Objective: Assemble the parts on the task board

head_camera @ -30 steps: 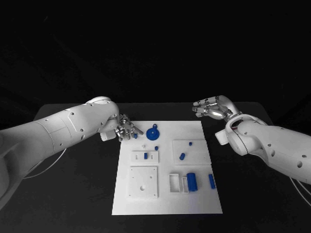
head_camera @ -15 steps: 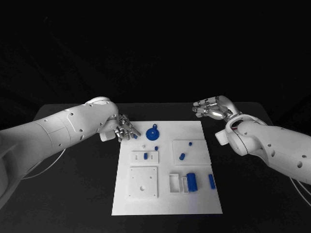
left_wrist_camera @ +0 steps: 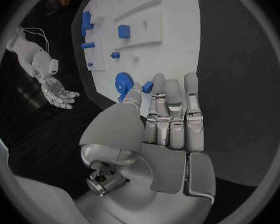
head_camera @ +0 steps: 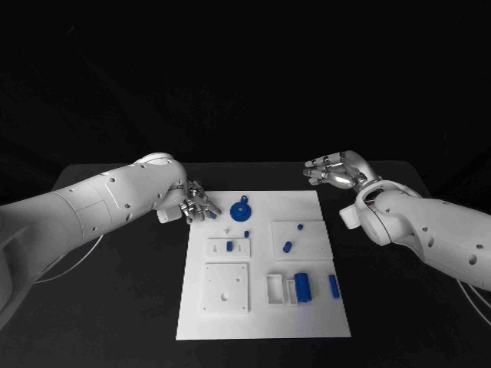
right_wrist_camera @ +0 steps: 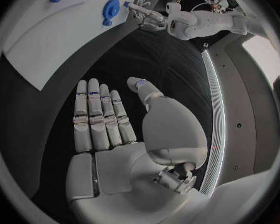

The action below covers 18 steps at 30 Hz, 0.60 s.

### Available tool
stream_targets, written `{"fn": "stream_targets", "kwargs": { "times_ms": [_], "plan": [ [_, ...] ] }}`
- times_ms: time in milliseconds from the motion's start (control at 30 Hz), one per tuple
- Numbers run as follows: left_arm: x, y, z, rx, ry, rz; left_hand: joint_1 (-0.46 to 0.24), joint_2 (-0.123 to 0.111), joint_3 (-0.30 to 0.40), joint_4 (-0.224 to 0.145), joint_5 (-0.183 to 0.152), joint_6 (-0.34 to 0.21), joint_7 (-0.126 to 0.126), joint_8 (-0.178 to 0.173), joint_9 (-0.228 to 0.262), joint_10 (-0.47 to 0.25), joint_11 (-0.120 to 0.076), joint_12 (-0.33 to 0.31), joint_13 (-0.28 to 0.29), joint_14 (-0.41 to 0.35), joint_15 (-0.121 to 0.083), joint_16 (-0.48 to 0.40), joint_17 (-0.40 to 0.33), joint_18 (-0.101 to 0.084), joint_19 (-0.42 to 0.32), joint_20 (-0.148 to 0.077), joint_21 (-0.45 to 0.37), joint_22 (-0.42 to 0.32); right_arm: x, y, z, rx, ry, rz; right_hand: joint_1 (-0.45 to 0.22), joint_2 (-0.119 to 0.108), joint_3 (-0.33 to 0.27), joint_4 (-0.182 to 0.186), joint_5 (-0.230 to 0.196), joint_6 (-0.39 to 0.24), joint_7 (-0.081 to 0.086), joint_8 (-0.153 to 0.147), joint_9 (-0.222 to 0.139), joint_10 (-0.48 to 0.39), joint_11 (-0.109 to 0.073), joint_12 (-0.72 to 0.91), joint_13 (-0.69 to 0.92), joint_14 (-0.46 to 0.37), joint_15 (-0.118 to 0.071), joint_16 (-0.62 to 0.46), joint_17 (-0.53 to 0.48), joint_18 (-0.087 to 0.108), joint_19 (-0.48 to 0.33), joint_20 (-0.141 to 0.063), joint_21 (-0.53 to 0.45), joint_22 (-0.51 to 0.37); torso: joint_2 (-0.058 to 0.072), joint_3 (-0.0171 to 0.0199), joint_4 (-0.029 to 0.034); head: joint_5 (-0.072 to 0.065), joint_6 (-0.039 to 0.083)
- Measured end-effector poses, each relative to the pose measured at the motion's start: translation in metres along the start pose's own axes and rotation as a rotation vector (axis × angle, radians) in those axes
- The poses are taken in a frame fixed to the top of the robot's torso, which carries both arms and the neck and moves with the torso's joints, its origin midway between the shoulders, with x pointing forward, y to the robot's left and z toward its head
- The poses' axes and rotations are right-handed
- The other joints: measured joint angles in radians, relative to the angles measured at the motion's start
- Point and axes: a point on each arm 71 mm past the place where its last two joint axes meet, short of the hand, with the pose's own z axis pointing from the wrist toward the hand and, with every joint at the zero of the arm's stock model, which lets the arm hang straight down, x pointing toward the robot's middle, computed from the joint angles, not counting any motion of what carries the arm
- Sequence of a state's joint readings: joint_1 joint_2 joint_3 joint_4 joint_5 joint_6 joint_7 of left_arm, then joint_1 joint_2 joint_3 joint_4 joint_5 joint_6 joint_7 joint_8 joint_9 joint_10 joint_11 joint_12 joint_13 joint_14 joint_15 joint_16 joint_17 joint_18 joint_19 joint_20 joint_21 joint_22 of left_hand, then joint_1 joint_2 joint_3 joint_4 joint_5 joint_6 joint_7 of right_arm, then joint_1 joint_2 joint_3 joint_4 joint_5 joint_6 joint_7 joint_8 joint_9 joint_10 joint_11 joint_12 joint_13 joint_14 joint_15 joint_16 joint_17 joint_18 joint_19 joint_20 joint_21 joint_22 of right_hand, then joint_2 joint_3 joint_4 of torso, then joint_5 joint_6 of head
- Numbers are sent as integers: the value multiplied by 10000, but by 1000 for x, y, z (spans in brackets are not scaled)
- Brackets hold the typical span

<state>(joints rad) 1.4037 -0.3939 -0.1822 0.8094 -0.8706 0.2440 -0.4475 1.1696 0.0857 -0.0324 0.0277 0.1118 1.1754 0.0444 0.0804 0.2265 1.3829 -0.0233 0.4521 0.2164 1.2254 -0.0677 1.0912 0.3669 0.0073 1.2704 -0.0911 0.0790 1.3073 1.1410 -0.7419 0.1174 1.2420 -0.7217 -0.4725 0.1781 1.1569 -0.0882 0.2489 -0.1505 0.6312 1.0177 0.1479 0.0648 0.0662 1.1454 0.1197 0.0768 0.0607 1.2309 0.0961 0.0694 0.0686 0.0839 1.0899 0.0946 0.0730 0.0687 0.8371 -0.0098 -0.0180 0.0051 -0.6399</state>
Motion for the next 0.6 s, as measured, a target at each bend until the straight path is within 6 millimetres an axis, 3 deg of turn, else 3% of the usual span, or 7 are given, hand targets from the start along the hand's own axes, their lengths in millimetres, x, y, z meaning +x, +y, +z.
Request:
{"fn": "stream_targets", "kwargs": {
  "times_ms": [267,600],
  "plan": [
    [0,0,0,-11,-2,-22,119,118,4,-4,110,0,0,0,1,0,0,0,0,0,0,0,0,0,0,0,0,8,0,0,0,1,-2,-1,0,0,0,0,0,0,0,0,0,0,0,0,0,0,0,0,0,0,0,0,0,0,-1,3,-2,-5,5],
    [-1,0,0,9,23,-98,377,455,228,-228,224,-1,1,0,-16,-1,2,0,-1,0,0,0,1,0,0,0,39,7,0,0,0,2,-1,-1,0,0,0,0,0,0,0,0,0,0,0,0,0,0,0,0,0,-1,0,0,0,0,-4,3,0,-10,-3]
  ]
}}
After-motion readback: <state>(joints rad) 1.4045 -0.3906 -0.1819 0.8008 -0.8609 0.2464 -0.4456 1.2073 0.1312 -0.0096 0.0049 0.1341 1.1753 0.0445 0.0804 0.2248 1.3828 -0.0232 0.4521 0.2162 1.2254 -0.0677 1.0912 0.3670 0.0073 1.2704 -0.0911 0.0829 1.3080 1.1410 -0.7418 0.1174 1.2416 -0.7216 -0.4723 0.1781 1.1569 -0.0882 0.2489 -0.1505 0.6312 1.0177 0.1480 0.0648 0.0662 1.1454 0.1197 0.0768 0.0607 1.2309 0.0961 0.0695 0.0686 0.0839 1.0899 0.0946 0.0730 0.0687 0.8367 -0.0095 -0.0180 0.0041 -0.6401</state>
